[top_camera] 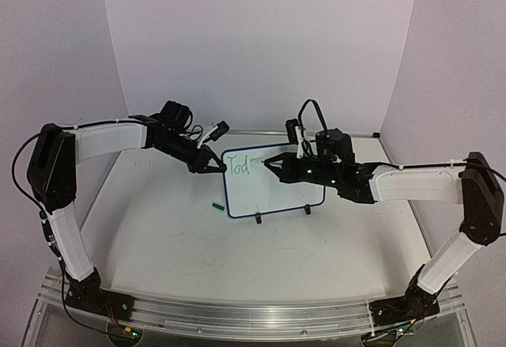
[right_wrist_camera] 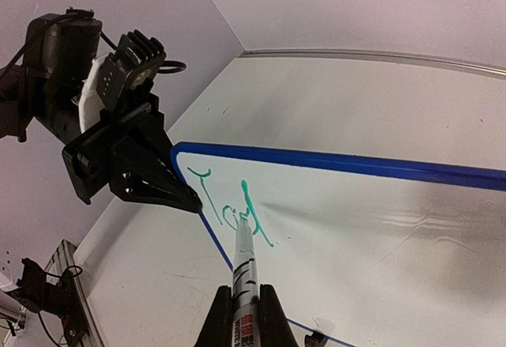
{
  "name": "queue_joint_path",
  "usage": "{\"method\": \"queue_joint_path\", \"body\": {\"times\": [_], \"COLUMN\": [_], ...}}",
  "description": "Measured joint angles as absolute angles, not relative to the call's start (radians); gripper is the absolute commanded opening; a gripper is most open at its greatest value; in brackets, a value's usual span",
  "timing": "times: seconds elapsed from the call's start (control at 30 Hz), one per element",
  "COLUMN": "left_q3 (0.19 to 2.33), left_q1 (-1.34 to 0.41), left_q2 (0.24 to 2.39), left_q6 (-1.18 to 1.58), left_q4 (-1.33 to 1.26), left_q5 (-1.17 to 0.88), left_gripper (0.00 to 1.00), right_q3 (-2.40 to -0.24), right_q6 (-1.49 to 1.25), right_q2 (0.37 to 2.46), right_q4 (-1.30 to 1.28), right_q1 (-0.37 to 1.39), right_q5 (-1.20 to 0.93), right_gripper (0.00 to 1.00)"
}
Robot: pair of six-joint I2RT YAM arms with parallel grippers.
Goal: Write a sentence on the whiteboard
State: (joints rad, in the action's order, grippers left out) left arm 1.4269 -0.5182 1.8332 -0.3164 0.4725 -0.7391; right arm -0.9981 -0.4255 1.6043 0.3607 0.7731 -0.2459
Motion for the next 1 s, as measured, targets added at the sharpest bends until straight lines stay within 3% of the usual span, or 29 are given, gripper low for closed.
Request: {"method": "queue_joint_path", "body": {"times": [1.0], "left_q3": [1.427], "left_q1": [-0.518], "left_q2": [1.833], "left_q6": [-0.316], "left_q4": [0.472], "left_q5": [-0.738], "left_gripper": [0.00], "right_q3": [-1.023], "right_q6": [-0.434], "right_q2": [1.660], "right_q4": [0.366], "right_q1": [0.766], "right_q5": [-0.227], "right_gripper": [0.00]}}
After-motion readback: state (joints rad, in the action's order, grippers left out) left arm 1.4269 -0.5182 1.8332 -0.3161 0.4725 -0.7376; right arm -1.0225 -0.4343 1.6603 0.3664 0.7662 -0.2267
